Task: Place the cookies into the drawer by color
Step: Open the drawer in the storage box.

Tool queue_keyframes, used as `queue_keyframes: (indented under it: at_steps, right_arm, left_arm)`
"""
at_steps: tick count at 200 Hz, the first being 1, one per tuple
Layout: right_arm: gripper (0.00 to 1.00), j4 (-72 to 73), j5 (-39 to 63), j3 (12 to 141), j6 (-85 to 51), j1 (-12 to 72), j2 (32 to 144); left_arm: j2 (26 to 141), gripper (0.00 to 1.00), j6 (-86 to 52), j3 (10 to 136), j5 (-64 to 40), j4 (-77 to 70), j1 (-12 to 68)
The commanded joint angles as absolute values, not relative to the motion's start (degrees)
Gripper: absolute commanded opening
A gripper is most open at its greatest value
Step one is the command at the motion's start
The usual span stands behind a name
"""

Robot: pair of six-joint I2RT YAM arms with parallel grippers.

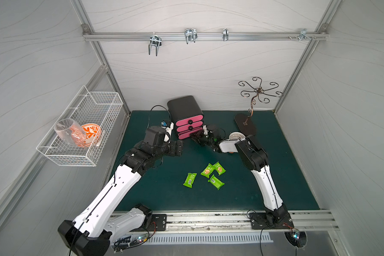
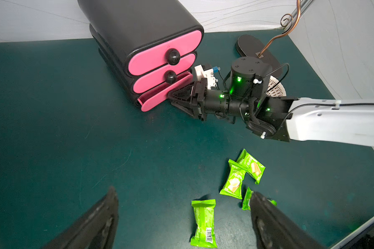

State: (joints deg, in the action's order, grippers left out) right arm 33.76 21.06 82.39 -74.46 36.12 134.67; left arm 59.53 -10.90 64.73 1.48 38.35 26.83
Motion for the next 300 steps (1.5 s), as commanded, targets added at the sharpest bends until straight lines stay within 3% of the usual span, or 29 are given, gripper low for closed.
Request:
queue_keyframes:
  at_steps: [1,57,160,172,185,198,242,300]
  right_arm:
    - [0.24,29.9,21.3,76.3,-71.1,36.5,128.9]
    - [0.27,26.5,20.3,65.9,-68.5,37.6,119.8]
    - [0.36,19.8,16.5,62.1,-65.9,39.1,115.3]
    - [0.41,19.3,16.3,61.9,-65.8,39.1,114.8]
    - [0.54,18.7,15.9,61.6,-65.3,39.1,114.0]
    - [0.62,17.2,15.5,61.8,-64.0,39.1,112.7]
    - [0.71,3.0,10.4,62.5,-54.5,39.1,102.2]
    - [0.71,-20.3,6.7,61.5,-35.1,40.3,85.4]
  left_arm:
    - [58.2,0.96,-10.2,64.3,2.4,34.6,27.4]
    - [57.6,0.99,-9.5,62.8,4.2,33.4,29.3]
    - [56.1,0.99,-7.3,60.9,8.7,32.3,33.1]
    - [56.0,0.99,-7.6,60.6,8.5,31.8,33.1]
    - [55.9,0.99,-7.6,60.4,8.4,31.6,33.2]
    - [55.7,0.99,-7.3,60.1,8.6,31.8,33.4]
    - [55.6,0.99,-7.0,59.0,8.9,30.3,34.2]
    - [54.7,0.99,-4.4,57.5,8.9,29.9,34.6]
